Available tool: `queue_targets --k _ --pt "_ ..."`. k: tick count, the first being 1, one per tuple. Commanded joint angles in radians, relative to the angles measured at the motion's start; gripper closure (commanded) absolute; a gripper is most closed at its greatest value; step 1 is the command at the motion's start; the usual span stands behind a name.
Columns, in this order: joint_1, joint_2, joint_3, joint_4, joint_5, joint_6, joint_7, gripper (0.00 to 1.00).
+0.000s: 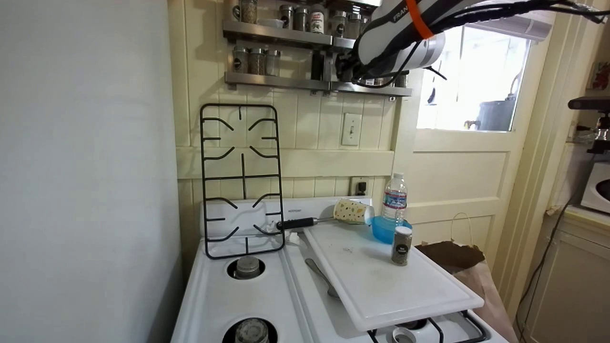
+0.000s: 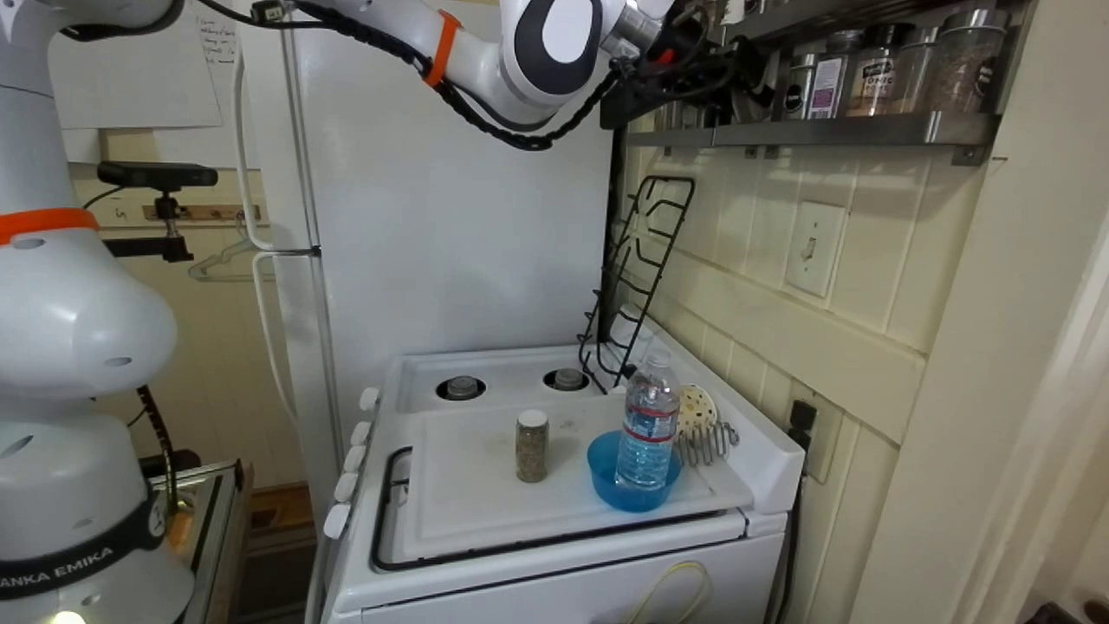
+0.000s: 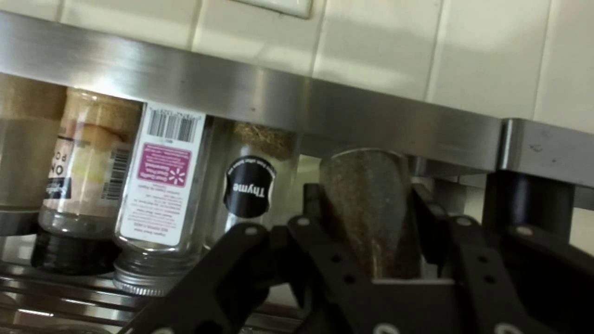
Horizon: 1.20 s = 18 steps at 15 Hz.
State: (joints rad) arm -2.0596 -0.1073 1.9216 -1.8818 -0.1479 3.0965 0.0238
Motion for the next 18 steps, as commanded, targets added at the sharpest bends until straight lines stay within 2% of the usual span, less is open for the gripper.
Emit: queue_targets --k 1,8,13,14,16,17,18 --pt "-0.028 0.04 0.059 0.027 0.045 -0.084 -0.056 0.76" --pt "-0.057 -0.006 0.074 0.064 0.175 -0.126 -0.081 0.76" --pt "-0.11 -0.037 0.111 0.086 0.285 -0.152 -0.112 0.76" --pt "-0.062 -0.008 0.068 0.054 0.223 -0.117 -0.083 0.51" --pt "-0.076 -0.016 0.078 0.057 0.245 -0.118 -0.089 0.51" --pt "-0.078 -0.019 0.081 0.058 0.248 -0.118 -0.089 0.76" --pt "-0.079 -0.024 0.08 0.064 0.247 -0.136 -0.09 0.76"
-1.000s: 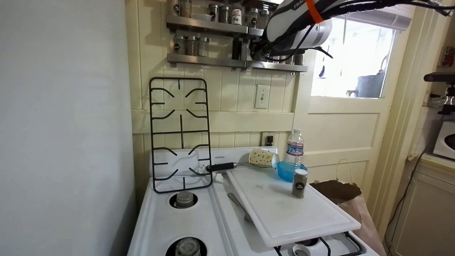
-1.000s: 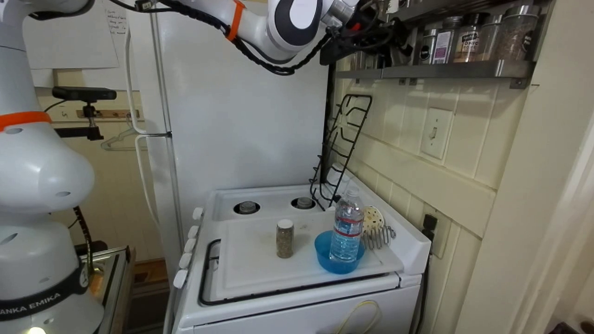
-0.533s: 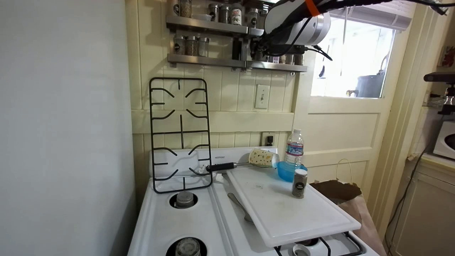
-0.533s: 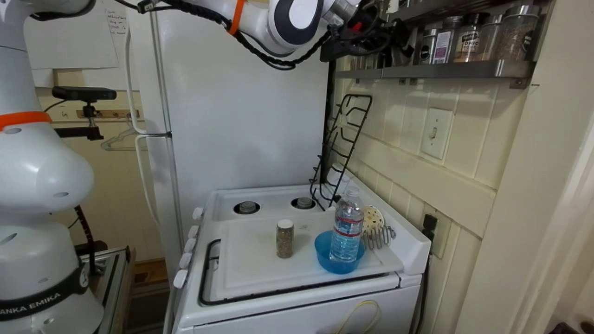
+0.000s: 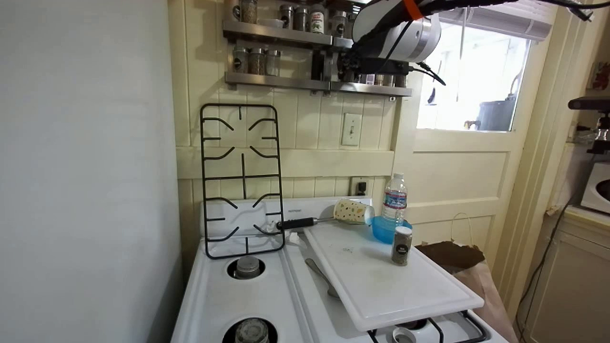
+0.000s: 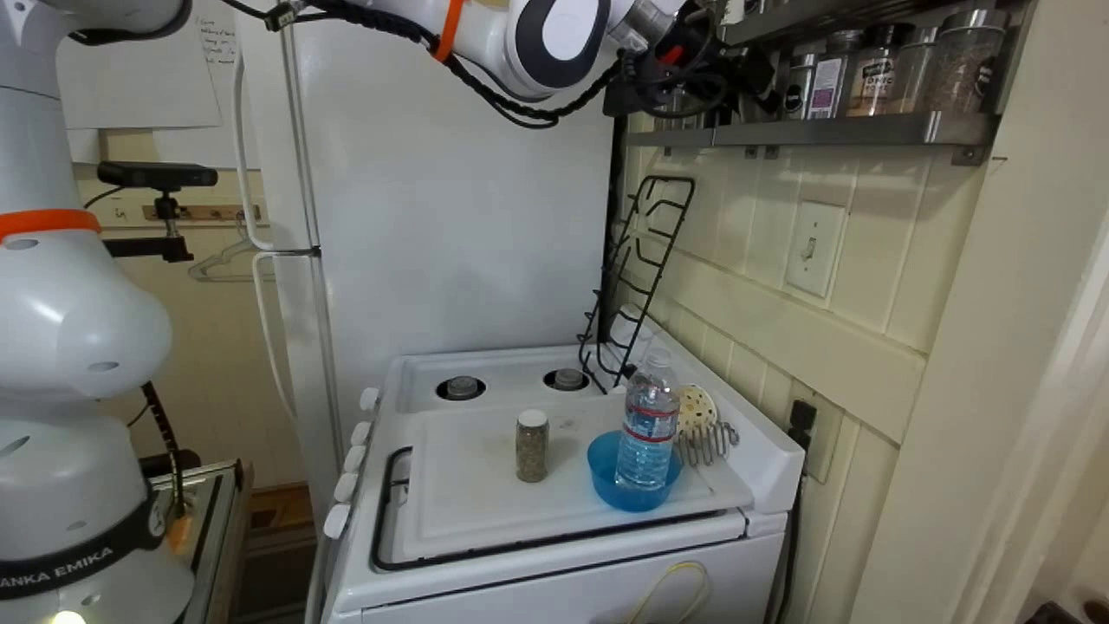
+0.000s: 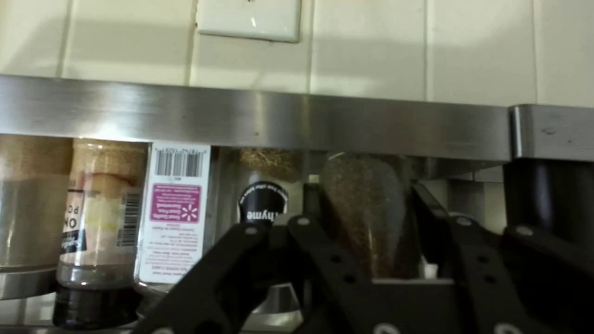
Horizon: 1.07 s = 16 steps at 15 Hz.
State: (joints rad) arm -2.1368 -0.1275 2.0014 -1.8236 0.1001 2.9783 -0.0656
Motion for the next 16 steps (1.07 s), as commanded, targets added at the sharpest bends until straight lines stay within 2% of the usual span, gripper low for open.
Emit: queue_targets --k 1,11,16 --pt "-0.004 -0.003 0.001 0.011 0.001 -0.035 -0.003 0.76" --pt "-0.03 -0.017 0.025 0.125 0.032 -0.268 -0.079 0.76" --pt "-0.047 -0.043 0.025 0.16 0.053 -0.335 -0.081 0.76"
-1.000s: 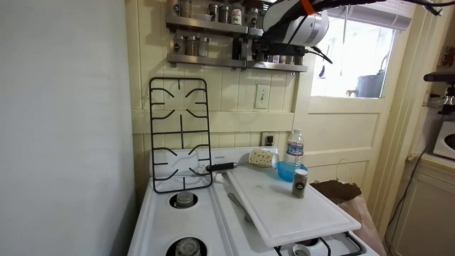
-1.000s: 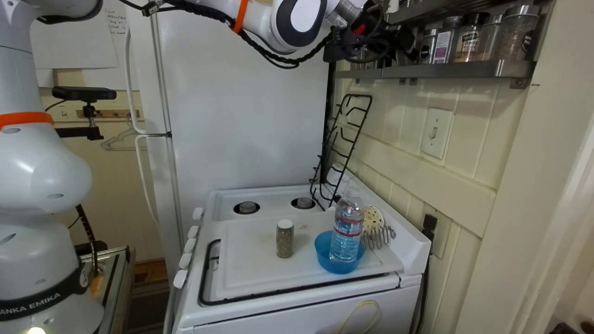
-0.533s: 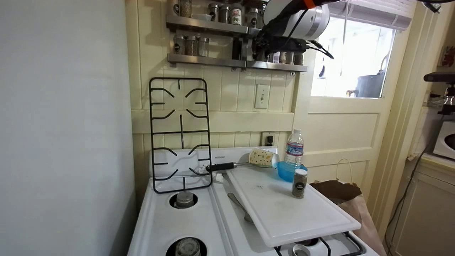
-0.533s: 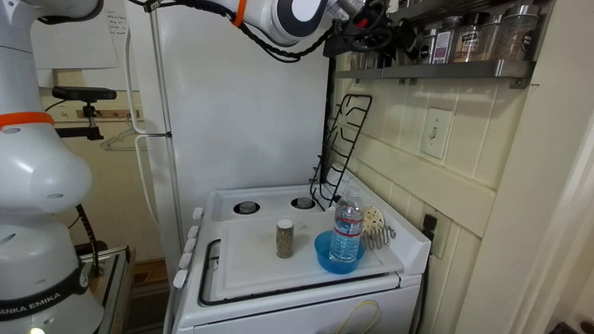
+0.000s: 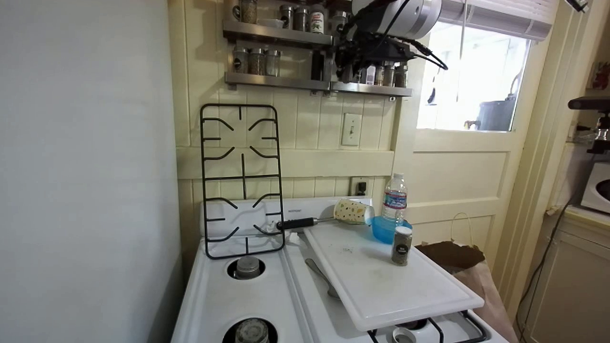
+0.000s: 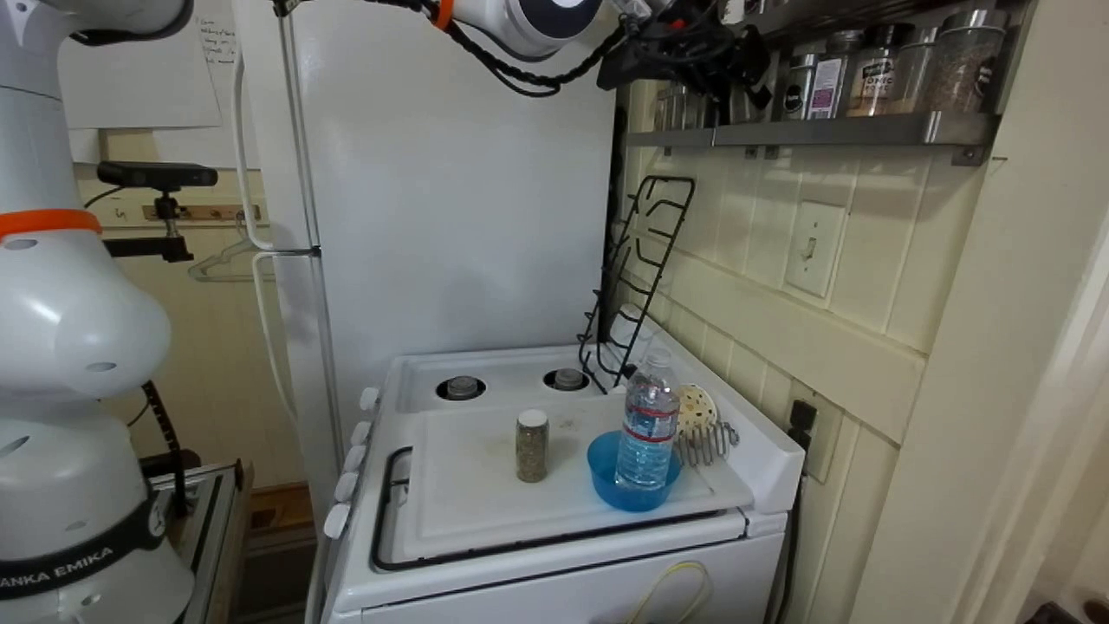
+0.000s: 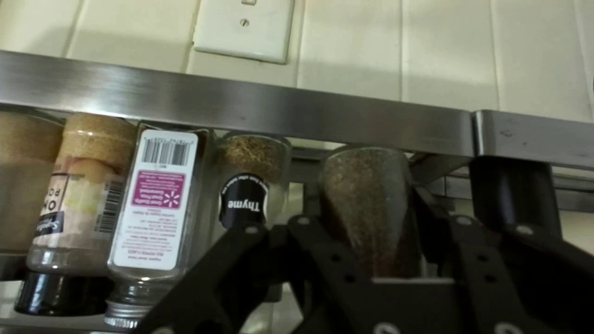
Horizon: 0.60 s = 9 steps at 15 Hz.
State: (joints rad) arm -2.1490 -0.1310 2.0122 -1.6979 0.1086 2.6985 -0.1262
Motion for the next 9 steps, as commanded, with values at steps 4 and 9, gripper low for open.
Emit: queue_targets --k 4,9 --pt "-0.055 -0.073 0.016 0.055 0.065 -0.067 -0.008 0.76" --pt "-0.09 -0.133 0.028 0.078 0.103 -0.044 0.009 0.76"
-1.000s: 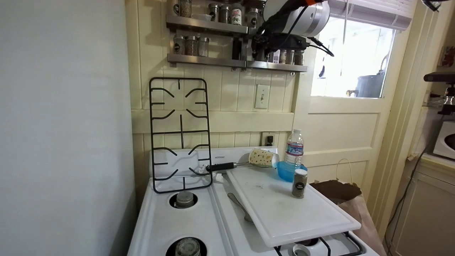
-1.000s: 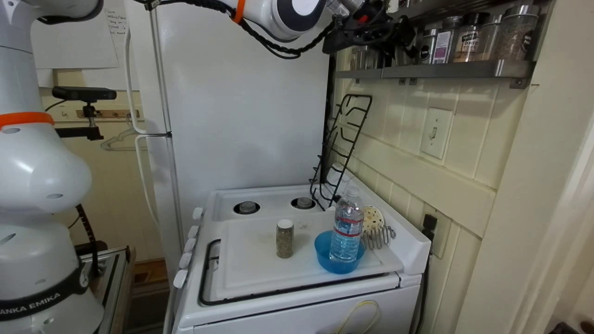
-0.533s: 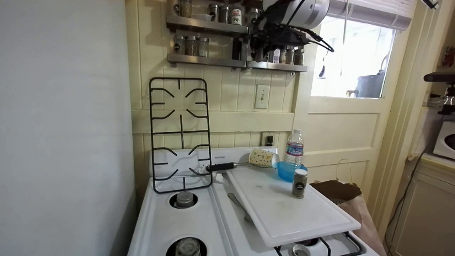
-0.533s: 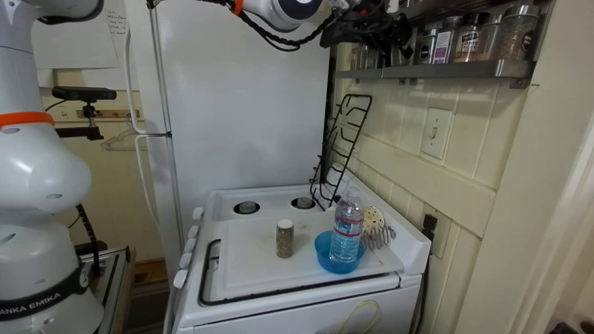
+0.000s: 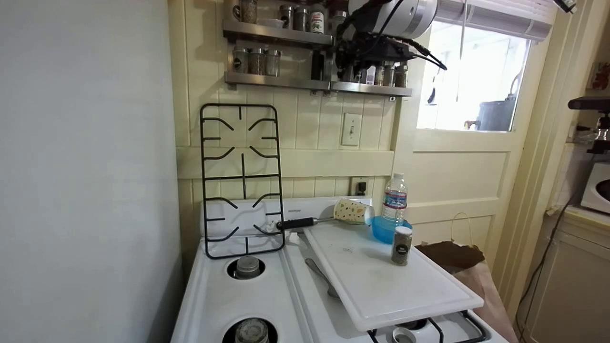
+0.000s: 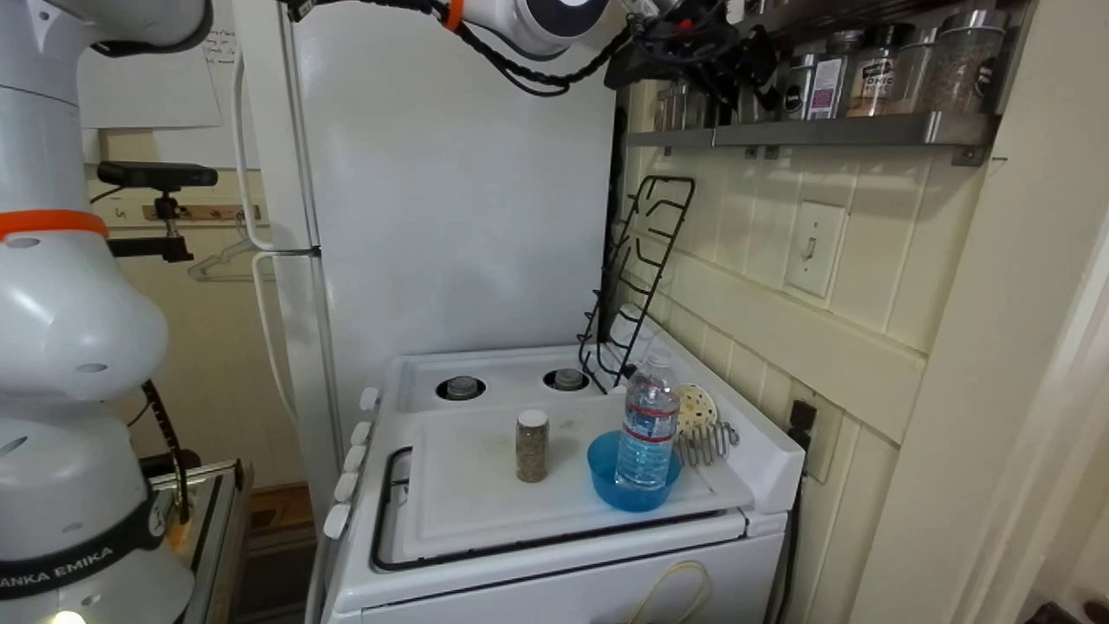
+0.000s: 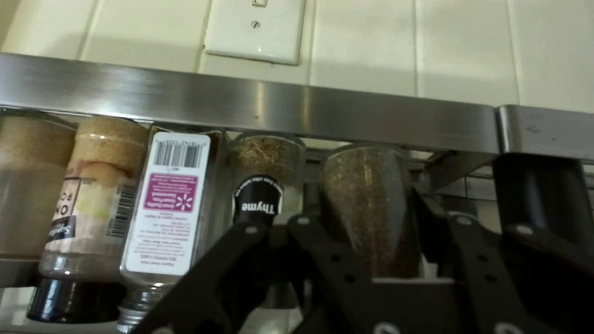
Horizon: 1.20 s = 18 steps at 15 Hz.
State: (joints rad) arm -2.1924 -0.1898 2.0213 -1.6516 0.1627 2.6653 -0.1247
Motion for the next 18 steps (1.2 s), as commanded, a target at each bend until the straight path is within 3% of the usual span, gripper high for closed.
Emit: queue_targets --k 1,8,9,11,14,18 --pt "-0.054 -0.085 0.024 0.034 0.054 -0.017 0.006 0.76" --pt "-0.103 -0.134 0.056 0.082 0.073 -0.028 0.007 0.76" --pt "-0.109 -0.14 0.057 0.091 0.074 -0.033 0.01 0.26" --pt "-0.12 -0.147 0.065 0.101 0.077 -0.037 0.01 0.21" --pt "-0.12 -0.144 0.073 0.104 0.071 -0.043 0.007 0.0" --pt "-0.1 -0.119 0.062 0.087 0.052 -0.037 0.01 0.0"
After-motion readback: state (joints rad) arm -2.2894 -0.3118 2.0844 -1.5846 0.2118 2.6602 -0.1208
